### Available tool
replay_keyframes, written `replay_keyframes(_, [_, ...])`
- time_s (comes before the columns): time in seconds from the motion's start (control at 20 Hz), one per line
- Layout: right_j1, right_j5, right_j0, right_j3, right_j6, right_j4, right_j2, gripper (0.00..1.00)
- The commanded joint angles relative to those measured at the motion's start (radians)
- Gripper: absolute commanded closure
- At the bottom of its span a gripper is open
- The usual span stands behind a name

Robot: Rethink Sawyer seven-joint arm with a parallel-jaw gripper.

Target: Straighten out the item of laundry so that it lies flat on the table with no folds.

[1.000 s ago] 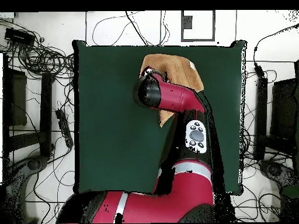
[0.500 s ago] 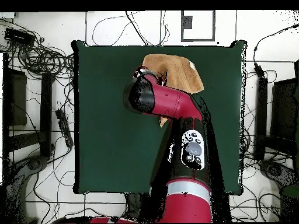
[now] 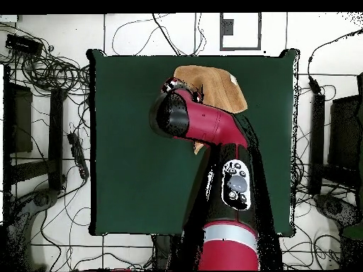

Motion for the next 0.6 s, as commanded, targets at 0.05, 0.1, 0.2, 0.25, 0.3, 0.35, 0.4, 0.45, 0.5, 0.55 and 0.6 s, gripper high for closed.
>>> replay_keyframes(0.05, [0.116,-0.017,0.01,0.068,0.164,0.026,0.096,0.0])
replay_keyframes(0.1, [0.127,-0.028,0.01,0.063,0.165,0.025,0.097,0.0])
replay_keyframes(0.2, [0.139,-0.034,0.008,0.062,0.167,0.027,0.104,0.0])
replay_keyframes(0.25, [0.141,-0.034,0.006,0.064,0.166,0.027,0.108,0.0])
replay_keyframes(0.3, [0.143,-0.035,0.004,0.066,0.164,0.026,0.111,0.0])
replay_keyframes(0.35, [0.146,-0.037,0.005,0.068,0.165,0.026,0.111,0.0])
replay_keyframes(0.4, [0.152,-0.041,0.006,0.068,0.162,0.023,0.11,0.0])
replay_keyframes(0.45, [0.156,-0.043,0.005,0.066,0.159,0.02,0.111,0.0])
replay_keyframes(0.5, [0.162,-0.045,0.003,0.064,0.153,0.016,0.113,0.0])
replay_keyframes(0.55, [0.172,-0.052,0.004,0.059,0.15,0.012,0.112,0.0])
replay_keyframes(0.6, [0.181,-0.058,0.006,0.055,0.147,0.008,0.111,0.0])
